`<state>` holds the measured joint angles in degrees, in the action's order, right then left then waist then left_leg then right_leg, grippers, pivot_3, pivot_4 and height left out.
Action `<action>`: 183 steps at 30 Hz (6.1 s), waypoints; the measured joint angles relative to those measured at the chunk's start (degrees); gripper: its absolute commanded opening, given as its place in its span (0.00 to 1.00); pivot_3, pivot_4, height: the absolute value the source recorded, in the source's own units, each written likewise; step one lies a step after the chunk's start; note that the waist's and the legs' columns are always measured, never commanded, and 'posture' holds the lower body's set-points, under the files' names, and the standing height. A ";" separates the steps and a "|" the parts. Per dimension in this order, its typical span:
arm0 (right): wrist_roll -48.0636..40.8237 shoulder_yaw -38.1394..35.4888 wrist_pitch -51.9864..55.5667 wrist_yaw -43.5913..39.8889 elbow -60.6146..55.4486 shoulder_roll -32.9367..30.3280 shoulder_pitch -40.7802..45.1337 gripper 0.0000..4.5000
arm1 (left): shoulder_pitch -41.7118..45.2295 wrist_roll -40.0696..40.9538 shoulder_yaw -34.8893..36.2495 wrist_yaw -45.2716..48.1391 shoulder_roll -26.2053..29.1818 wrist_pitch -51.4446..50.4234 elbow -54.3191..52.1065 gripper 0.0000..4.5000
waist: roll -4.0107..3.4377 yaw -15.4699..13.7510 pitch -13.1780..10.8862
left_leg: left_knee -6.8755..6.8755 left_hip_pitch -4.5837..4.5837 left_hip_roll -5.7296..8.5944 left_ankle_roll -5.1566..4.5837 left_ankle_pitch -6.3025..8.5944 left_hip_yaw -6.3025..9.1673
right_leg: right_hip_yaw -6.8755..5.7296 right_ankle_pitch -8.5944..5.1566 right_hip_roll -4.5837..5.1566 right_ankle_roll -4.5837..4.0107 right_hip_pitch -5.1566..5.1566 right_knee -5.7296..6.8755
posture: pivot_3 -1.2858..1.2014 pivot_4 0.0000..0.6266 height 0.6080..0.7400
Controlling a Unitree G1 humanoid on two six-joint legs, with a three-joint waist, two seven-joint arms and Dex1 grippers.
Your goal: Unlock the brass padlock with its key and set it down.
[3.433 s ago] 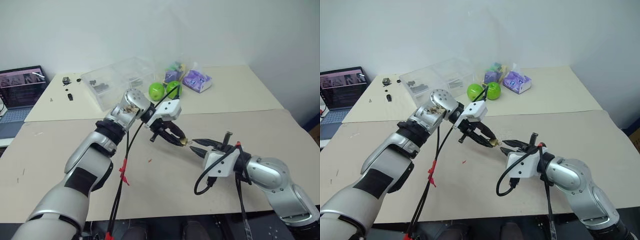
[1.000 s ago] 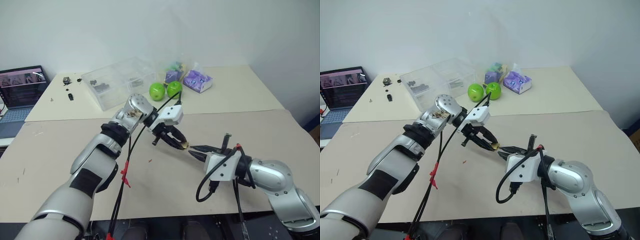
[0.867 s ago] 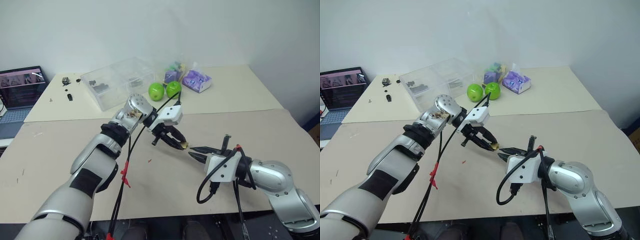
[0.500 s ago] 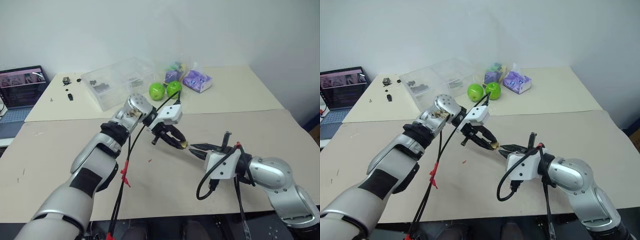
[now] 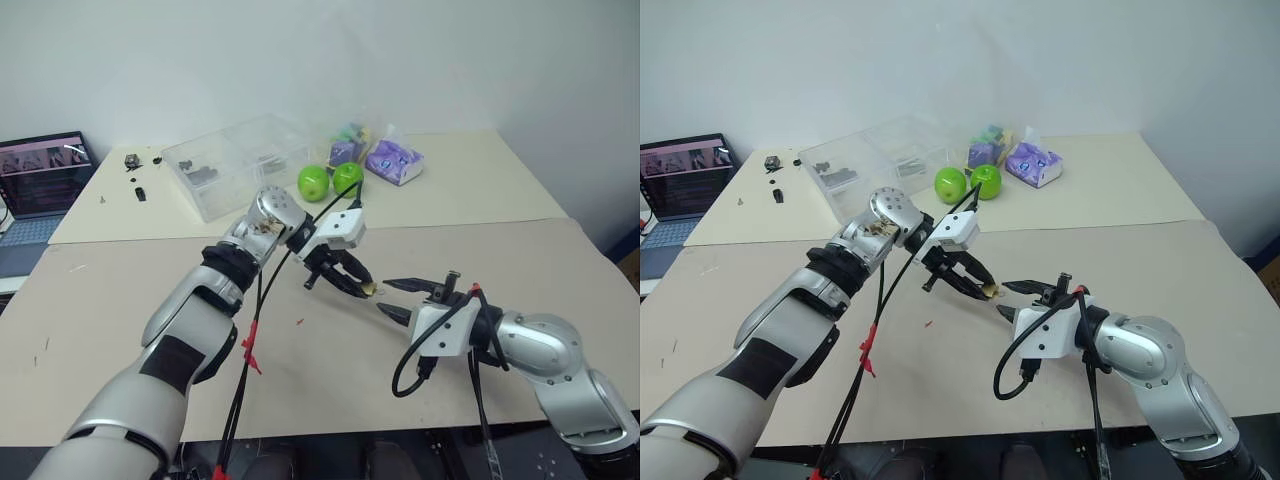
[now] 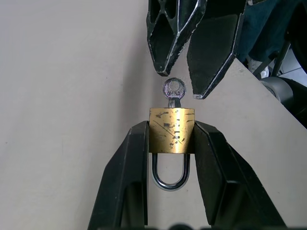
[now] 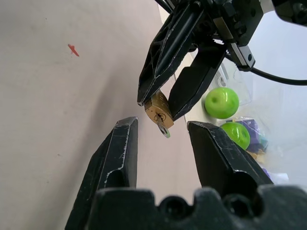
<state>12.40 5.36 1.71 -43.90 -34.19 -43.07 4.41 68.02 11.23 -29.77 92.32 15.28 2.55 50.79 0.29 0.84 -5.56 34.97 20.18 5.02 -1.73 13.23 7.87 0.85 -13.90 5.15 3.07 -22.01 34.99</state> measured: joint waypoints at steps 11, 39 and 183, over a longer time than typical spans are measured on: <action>0.39 0.80 -0.47 0.47 1.40 0.35 1.23 0.47 | 0.98 0.11 0.85 0.00 -0.26 -0.81 -0.14 0.26 | -0.01 0.00 0.00 | 0.00 0.00 0.00 0.00 0.00 -0.01 | 0.00 0.00 0.00 0.00 0.00 0.00 | 0.52 0.24 1.00; -0.15 0.22 -0.54 0.58 2.27 0.05 1.60 0.08 | 0.97 0.06 1.18 0.03 -0.25 -1.64 -0.82 0.26 | -0.02 0.01 0.01 | 0.00 0.00 0.00 0.00 0.00 -0.02 | 0.01 0.00 0.00 0.00 0.00 0.00 | 0.52 0.24 1.00; 3.12 -1.66 -18.42 5.13 7.60 0.96 3.89 0.62 | 6.23 15.32 -11.22 0.05 3.46 -17.43 -3.78 0.26 | 0.01 0.20 -0.04 | 0.01 -0.03 -0.02 -0.04 0.03 -0.13 | 0.14 0.00 -0.06 -0.02 -0.01 0.01 | 0.52 0.24 1.00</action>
<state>15.52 3.70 -16.71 -38.77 -26.59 -42.10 8.31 74.25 26.55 -40.99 92.36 18.75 -14.88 47.01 0.30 1.04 -5.60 34.98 20.15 5.00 -1.77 13.25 7.74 0.99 -13.90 5.10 3.05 -22.02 35.00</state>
